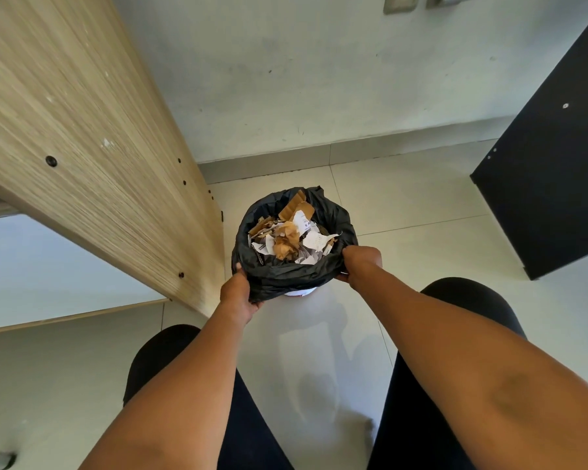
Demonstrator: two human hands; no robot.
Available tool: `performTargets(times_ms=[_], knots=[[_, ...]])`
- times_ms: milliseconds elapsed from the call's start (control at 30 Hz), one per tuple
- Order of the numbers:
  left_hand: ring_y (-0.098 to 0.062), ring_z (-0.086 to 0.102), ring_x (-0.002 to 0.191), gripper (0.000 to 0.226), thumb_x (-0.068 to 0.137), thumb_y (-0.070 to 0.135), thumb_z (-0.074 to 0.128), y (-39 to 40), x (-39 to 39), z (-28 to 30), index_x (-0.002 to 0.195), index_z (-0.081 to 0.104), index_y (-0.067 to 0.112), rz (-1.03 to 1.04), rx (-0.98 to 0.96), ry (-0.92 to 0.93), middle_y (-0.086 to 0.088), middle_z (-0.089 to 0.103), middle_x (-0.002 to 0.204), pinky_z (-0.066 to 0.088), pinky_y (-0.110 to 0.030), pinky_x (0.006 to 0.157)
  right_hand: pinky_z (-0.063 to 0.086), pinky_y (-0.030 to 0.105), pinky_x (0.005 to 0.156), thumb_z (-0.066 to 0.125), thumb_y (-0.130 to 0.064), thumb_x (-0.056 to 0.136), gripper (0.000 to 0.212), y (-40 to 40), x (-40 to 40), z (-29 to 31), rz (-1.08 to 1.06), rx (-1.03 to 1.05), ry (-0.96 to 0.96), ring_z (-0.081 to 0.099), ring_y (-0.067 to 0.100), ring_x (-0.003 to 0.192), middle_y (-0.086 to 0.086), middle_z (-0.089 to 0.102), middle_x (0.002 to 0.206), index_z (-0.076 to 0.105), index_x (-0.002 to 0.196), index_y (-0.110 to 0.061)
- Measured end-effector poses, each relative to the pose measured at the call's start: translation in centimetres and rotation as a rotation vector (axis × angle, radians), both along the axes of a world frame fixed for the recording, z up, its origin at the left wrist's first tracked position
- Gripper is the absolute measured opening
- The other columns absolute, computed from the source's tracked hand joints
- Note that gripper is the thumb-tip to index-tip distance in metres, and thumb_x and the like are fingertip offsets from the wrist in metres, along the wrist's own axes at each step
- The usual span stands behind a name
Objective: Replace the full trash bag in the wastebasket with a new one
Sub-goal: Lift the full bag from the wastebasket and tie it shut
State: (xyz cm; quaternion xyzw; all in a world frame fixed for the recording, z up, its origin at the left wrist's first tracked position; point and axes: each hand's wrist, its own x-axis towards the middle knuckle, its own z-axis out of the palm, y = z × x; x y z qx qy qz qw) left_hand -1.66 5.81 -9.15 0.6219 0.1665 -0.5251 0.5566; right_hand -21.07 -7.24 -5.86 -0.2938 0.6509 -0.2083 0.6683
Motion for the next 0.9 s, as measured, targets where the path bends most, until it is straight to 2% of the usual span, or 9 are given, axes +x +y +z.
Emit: performTargets(times_ms=[100, 200, 267, 333, 433, 567, 700, 733, 900], knots=[[-0.043, 0.063, 0.118, 0.041, 0.103, 0.039, 0.052, 1.2, -0.5, 1.0, 0.131, 0.061, 0.009, 0.011, -0.244, 0.205, -0.021, 0.069, 0.126, 0.058, -0.056, 0.086, 0.054, 0.039, 0.054, 0.052, -0.001, 0.096, 0.033, -0.2, 0.4, -0.3, -0.04, 0.078, 0.012, 0.062, 0.027, 0.075, 0.017, 0.062, 0.097, 0.055, 0.129, 0.0], [-0.043, 0.065, 0.112, 0.038, 0.095, 0.005, 0.06, 1.9, 0.2, 1.1, 0.132, 0.055, -0.004, -0.014, -0.298, 0.208, -0.027, 0.073, 0.113, 0.063, -0.055, 0.076, 0.051, 0.033, 0.044, 0.056, -0.003, 0.094, 0.025, -1.0, 0.4, -0.2, -0.076, 0.136, 0.076, 0.058, 0.025, 0.062, 0.015, 0.061, 0.079, 0.061, 0.118, -0.001], [-0.041, 0.066, 0.11, 0.045, 0.089, -0.003, 0.062, 2.4, 0.3, 1.1, 0.133, 0.053, -0.008, -0.055, -0.282, 0.218, -0.028, 0.072, 0.112, 0.064, -0.051, 0.071, 0.05, 0.028, 0.041, 0.056, -0.008, 0.094, 0.018, -1.2, 0.2, 0.1, -0.043, 0.139, 0.109, 0.047, 0.018, 0.055, 0.01, 0.053, 0.072, 0.062, 0.111, -0.003], [-0.039, 0.067, 0.108, 0.041, 0.092, -0.005, 0.062, 2.7, 0.2, 1.0, 0.132, 0.053, -0.008, -0.099, -0.223, 0.2, -0.029, 0.069, 0.117, 0.065, -0.048, 0.07, 0.052, 0.032, 0.049, 0.055, -0.011, 0.095, 0.01, -1.2, -0.1, 0.5, -0.014, 0.153, 0.08, 0.047, 0.017, 0.059, 0.008, 0.052, 0.074, 0.059, 0.103, -0.007], [-0.034, 0.069, 0.102, 0.035, 0.093, 0.0, 0.066, 2.5, 0.2, 1.0, 0.126, 0.056, -0.007, -0.135, -0.12, 0.121, -0.026, 0.069, 0.118, 0.065, -0.041, 0.065, 0.057, 0.047, 0.068, 0.048, -0.011, 0.095, 0.016, -0.9, -0.7, 0.9, 0.074, 0.184, -0.001, 0.067, 0.032, 0.084, 0.016, 0.067, 0.094, 0.059, 0.104, -0.005], [-0.031, 0.071, 0.099, 0.037, 0.091, 0.007, 0.072, 1.9, 0.9, 1.8, 0.123, 0.058, -0.004, -0.233, -0.035, 0.034, -0.022, 0.071, 0.112, 0.065, -0.038, 0.067, 0.059, 0.049, 0.063, 0.045, 0.001, 0.094, 0.016, -1.1, -0.5, 0.8, 0.053, 0.146, -0.052, 0.072, 0.037, 0.083, 0.022, 0.072, 0.093, 0.06, 0.1, -0.003], [-0.031, 0.068, 0.097, 0.026, 0.095, 0.003, 0.065, 0.8, 1.6, 2.8, 0.12, 0.058, 0.002, -0.31, 0.034, -0.041, -0.019, 0.069, 0.105, 0.059, -0.046, 0.089, 0.059, 0.049, 0.063, 0.04, 0.005, 0.095, 0.022, -1.1, -0.2, 0.4, 0.037, 0.15, -0.022, 0.07, 0.038, 0.086, 0.024, 0.069, 0.102, 0.059, 0.105, -0.001], [-0.031, 0.069, 0.098, 0.027, 0.095, 0.002, 0.064, 0.6, 1.7, 2.9, 0.121, 0.058, 0.002, -0.312, 0.053, -0.054, -0.019, 0.07, 0.105, 0.059, -0.046, 0.088, 0.059, 0.049, 0.062, 0.039, 0.005, 0.096, 0.022, -1.1, -0.2, 0.3, 0.05, 0.16, -0.018, 0.07, 0.039, 0.086, 0.024, 0.069, 0.104, 0.058, 0.106, 0.0], [-0.025, 0.071, 0.082, 0.031, 0.089, 0.003, 0.072, -0.4, 2.2, 4.4, 0.118, 0.062, 0.002, -0.423, 0.223, -0.211, -0.016, 0.072, 0.103, 0.056, -0.033, 0.051, 0.056, 0.041, 0.065, 0.036, -0.001, 0.103, 0.022, -1.0, -0.6, 0.4, 0.167, 0.22, 0.05, 0.067, 0.031, 0.082, 0.019, 0.067, 0.097, 0.058, 0.102, 0.001]])
